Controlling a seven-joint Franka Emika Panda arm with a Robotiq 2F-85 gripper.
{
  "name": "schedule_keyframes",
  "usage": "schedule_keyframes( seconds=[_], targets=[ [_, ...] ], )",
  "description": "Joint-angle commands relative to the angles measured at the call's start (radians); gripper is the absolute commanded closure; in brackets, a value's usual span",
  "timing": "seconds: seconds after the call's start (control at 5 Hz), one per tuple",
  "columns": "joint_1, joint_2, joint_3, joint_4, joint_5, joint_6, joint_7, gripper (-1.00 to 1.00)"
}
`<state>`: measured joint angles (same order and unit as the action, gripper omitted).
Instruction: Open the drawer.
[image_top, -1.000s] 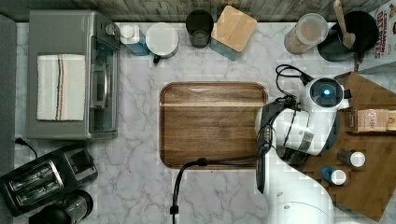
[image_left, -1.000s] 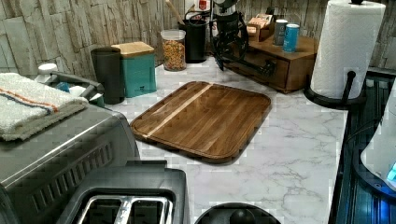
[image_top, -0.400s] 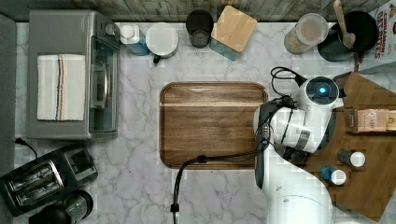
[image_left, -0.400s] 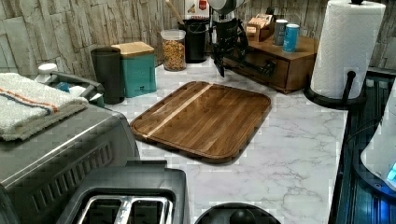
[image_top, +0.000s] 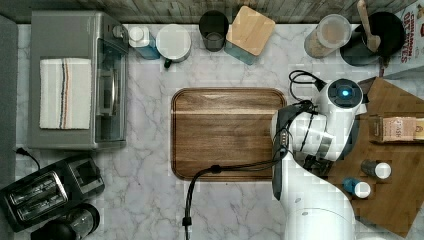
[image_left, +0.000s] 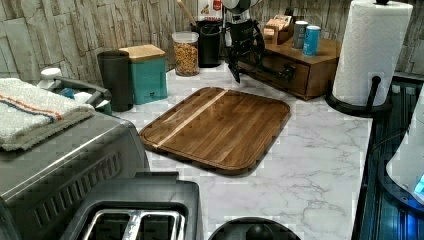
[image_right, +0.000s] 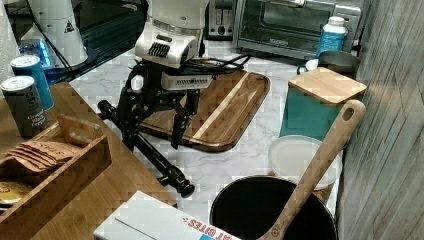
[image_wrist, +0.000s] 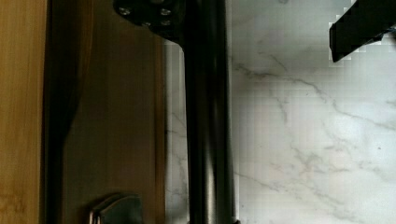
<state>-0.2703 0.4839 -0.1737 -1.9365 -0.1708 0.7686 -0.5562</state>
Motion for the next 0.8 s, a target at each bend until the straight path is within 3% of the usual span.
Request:
schedule_keyframes(
  seconds=[0.2,0.8],
  targets=[
    [0.11,0.052,0.11,0.161,0.085,-0.005,0.07,-1.0],
    [0.201,0.126,0.163,0.289,0.105,-0.073,0.183,-1.0]
  ],
)
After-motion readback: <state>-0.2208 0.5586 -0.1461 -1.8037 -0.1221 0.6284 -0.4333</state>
